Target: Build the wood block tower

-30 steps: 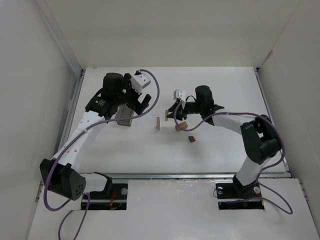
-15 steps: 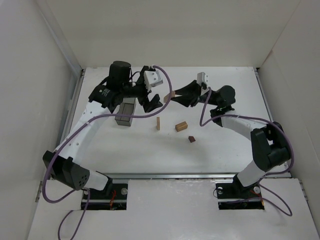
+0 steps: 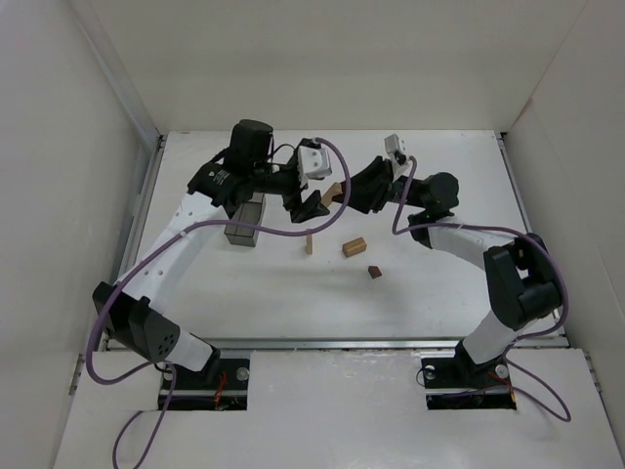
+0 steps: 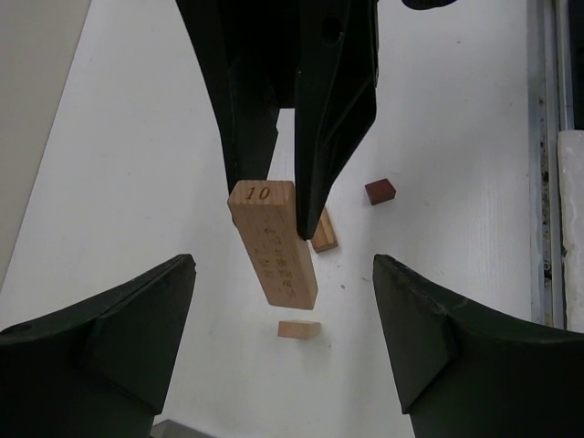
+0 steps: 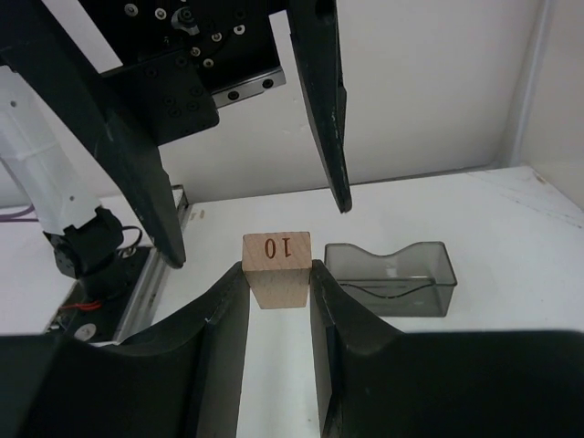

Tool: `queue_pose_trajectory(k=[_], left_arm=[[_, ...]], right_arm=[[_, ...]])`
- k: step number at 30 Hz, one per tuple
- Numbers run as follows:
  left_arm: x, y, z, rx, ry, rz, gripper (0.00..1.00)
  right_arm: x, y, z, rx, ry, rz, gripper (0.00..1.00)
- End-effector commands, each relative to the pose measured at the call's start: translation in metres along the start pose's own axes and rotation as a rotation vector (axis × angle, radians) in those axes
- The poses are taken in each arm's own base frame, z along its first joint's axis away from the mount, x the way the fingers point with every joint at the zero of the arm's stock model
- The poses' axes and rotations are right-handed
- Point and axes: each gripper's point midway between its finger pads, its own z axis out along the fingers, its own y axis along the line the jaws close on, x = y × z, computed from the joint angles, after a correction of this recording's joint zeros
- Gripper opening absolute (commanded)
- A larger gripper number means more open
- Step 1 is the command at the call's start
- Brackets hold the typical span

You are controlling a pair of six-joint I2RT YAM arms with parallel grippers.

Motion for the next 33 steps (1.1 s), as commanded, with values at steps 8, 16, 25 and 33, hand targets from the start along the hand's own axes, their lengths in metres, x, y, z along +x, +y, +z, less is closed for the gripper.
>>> queue_pose_trajectory(k=[8,16,25,33], left_arm=[[-0.013,-0.007,0.003,0.042,-0.031,0.024,0.65],[-0.013,-0.005,0.002,0.02,-0.031,-0.003,0.62],[-0.012,-0.011,0.005,0.06,-0.04,-0.026,0.44],[-0.01,-0.015,0.007,0.083,-0.039,-0.041,0.56]], right_arm=[[-0.072,0.062,0.003,-0.177,-0.232,-0.422,0.15],[-0.078,0.066,0.003,-0.185,-0.243,-0.437,0.15],[-0.09,0.07,0.005,-0.197,-0.258,-0.461,0.15],[-0.097,0.073,0.009,-0.205,-0.275,-0.474,0.15]])
